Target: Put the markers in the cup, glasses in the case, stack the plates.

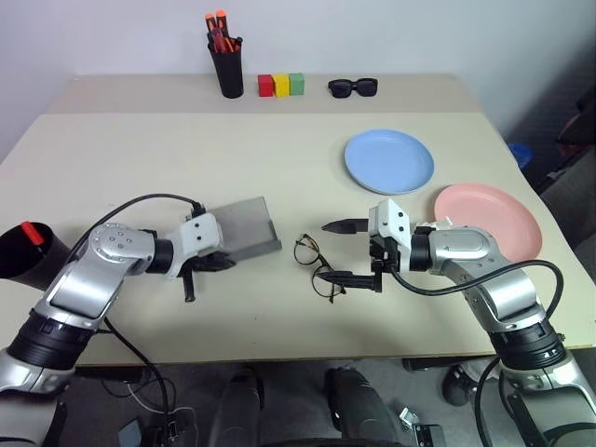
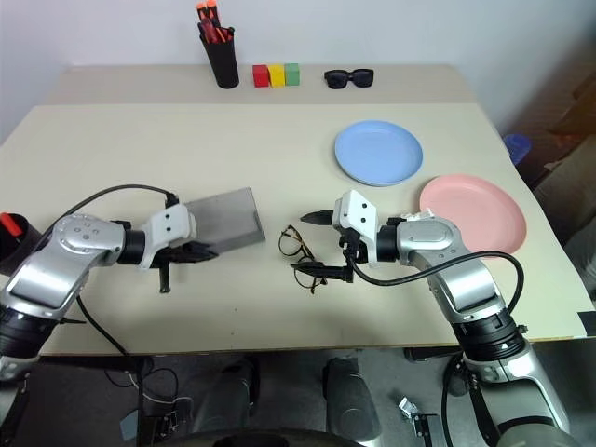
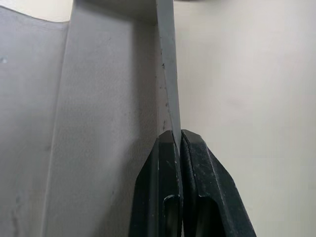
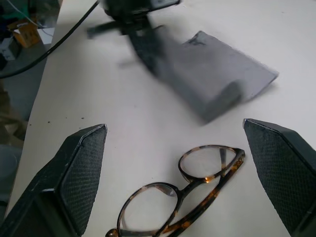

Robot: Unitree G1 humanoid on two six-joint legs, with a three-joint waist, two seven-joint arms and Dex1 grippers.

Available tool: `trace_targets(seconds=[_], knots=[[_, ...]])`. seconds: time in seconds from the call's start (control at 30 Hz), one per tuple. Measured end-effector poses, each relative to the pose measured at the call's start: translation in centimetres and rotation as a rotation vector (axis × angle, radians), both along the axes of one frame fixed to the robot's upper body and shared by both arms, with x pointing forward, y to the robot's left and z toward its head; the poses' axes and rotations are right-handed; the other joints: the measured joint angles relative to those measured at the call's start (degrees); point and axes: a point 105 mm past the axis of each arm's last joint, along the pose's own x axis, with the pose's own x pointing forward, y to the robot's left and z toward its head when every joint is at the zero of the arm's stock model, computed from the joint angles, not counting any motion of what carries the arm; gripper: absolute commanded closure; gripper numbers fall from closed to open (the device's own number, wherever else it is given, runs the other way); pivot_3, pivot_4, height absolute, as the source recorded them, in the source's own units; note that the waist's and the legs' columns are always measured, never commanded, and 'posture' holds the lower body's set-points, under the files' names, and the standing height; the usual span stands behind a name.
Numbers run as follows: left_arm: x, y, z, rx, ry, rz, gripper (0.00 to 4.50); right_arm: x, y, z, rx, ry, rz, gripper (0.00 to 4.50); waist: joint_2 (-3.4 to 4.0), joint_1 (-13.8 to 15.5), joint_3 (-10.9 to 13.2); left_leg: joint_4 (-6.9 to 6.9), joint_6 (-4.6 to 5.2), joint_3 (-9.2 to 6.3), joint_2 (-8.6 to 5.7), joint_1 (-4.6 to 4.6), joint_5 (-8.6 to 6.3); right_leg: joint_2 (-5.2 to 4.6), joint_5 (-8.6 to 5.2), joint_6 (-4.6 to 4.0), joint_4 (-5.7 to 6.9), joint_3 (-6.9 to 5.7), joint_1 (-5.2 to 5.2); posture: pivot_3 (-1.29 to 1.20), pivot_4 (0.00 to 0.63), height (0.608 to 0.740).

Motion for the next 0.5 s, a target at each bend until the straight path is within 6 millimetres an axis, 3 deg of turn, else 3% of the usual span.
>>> trace_targets(seconds=[0.13,0.5], knots=[[0.0,0.1,0.3,0.027,-0.042,-0.027,4.44,0.1,0.1,-0.1,-0.013,0.001,0.004,0.00,-0.01,0.0,0.0,0.04,0.00,0.02,-0.01,-0.01,0.00,-0.02,0.01,-0.02,-0.02,0.01,0.01,0.00,0.150,0.740],[3.0,-0.8,0.8,0.087,-0.109,-0.101,4.44,1.1,-0.5,-1.6,-0.068,0.066,-0.075,0.00,0.00,-0.1,0.0,0.03,0.03,0.02,0.00,-0.02,0.00,0.01,0.01,0.01,0.05,0.00,-0.02,0.00,0.150,0.740]])
